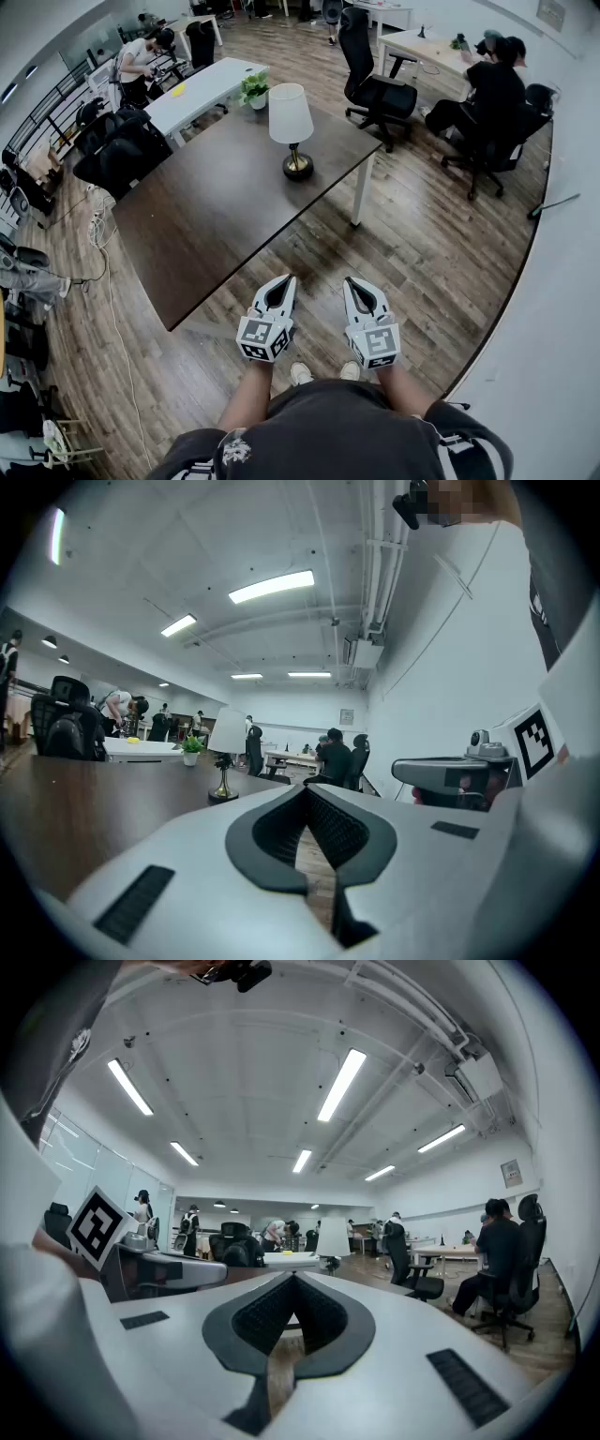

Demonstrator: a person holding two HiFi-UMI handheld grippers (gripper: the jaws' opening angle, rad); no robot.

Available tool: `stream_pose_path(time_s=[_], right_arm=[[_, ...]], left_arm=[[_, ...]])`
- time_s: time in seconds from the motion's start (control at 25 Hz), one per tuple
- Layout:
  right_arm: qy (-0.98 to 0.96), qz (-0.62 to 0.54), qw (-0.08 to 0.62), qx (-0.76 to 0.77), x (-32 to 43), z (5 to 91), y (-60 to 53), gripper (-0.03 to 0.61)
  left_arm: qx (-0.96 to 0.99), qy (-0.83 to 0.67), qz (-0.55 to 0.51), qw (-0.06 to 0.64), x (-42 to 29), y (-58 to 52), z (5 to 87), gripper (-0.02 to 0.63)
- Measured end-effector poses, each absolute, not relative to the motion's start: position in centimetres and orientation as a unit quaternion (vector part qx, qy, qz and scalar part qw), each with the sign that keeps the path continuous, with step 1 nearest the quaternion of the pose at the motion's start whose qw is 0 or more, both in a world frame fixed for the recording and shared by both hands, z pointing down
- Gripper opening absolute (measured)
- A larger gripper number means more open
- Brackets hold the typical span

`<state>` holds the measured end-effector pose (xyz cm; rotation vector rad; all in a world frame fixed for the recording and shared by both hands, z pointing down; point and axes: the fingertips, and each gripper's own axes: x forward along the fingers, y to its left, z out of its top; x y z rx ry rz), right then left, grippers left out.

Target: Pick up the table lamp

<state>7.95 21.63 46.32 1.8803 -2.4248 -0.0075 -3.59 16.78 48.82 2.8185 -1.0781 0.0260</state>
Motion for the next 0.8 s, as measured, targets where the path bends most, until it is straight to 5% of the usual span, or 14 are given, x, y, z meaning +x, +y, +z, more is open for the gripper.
stream_pose_path(time_s=[0.8], right_arm=[[-0.798, -0.041, 0.016, 0.601, 3.6, 44.1, 20.5, 0.025]], left_arm=[[0.936, -0.345, -0.004, 0.069, -6.4, 16.0, 48.4, 0.008]])
